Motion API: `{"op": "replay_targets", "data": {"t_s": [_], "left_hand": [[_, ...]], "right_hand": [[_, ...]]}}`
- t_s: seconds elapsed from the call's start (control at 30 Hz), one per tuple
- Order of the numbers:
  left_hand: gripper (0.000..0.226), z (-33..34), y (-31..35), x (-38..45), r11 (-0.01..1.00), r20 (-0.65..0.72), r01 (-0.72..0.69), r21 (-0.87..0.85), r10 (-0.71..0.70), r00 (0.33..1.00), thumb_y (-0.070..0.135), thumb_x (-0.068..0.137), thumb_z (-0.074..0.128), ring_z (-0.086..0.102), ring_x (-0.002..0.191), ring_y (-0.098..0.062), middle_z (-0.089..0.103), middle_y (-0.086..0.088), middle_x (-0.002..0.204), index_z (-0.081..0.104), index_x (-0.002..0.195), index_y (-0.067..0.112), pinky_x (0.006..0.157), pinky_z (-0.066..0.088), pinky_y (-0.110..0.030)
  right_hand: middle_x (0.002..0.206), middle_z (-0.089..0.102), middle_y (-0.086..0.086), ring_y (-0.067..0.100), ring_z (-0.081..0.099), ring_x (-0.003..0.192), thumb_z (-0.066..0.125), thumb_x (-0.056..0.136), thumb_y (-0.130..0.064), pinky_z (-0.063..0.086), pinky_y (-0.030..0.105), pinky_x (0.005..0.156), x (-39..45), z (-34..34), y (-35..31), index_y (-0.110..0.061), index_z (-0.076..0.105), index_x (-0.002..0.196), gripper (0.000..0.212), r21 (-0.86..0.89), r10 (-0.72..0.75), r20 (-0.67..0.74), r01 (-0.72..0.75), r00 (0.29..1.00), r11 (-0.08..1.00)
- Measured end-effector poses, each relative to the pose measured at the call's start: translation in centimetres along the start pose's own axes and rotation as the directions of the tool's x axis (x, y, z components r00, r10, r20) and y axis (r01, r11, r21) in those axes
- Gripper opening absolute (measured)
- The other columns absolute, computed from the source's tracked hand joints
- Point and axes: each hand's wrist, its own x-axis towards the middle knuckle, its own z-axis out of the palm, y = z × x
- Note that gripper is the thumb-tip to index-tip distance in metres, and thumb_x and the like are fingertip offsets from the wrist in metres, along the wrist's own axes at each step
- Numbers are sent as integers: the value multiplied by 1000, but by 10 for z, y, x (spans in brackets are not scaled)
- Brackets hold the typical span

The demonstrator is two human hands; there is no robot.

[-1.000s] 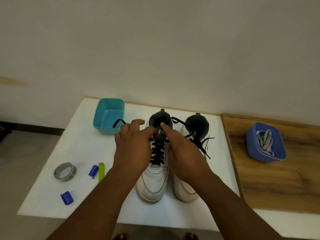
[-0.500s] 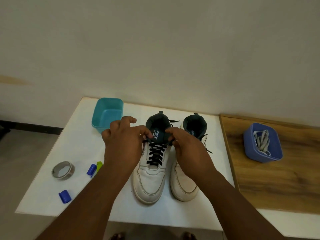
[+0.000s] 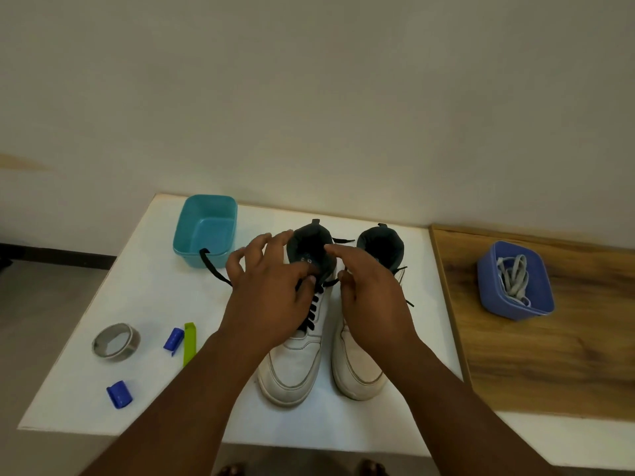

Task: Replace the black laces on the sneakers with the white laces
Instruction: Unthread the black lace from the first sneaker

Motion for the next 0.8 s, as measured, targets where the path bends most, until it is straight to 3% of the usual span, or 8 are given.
{"op": "replay_targets", "data": {"t_s": [0.1,0.2,0.4,0.57,0.67,0.8], "left_hand": [[26,6,4,1,1000,70,17,9,-17,997,47,100,46,-3,153,-25,23,4,162,69,111,43,119,-7,-57],[20,5,3,2,1000,44,11,-17,-10,999,46,97,52,-1,154,-25,32,7,157,70,105,43,119,-8,-58],[16,4,-3,6,996,-4,81,-41,-81,997,43,96,57,11,152,-24,44,10,145,72,101,38,120,1,-58],[14,1,-18,9,967,-89,186,-173,-203,975,41,92,61,42,135,-26,58,3,132,74,94,38,107,35,-59],[26,1,-12,7,974,-85,126,-189,-144,986,44,89,50,31,145,-28,52,3,144,73,102,42,115,26,-59],[23,7,-9,7,995,54,78,-56,-75,996,53,96,54,9,153,-26,35,5,158,69,113,47,121,7,-58]], "right_hand": [[144,53,-6,8,57,119,54,95,2,41,6,96,-3,2,2,-29,61,136,53,-73,-58,60,62,997,995],[147,48,-6,16,63,110,56,94,-1,58,30,83,-5,4,4,-32,62,135,52,-154,-48,101,64,994,986],[146,46,-6,15,66,93,57,98,-12,59,31,71,-4,1,2,-34,62,128,37,-165,-33,72,45,997,985],[148,43,-9,8,62,82,55,101,-21,57,28,68,-4,-1,0,-42,59,127,34,-158,-34,100,49,994,986],[149,43,-7,7,62,84,55,101,-21,52,21,70,-4,0,0,-40,61,127,33,-156,-21,103,37,994,987],[149,43,-6,7,62,95,56,101,-17,45,13,71,-5,0,1,-40,63,126,35,-122,-27,110,41,994,992]]}}
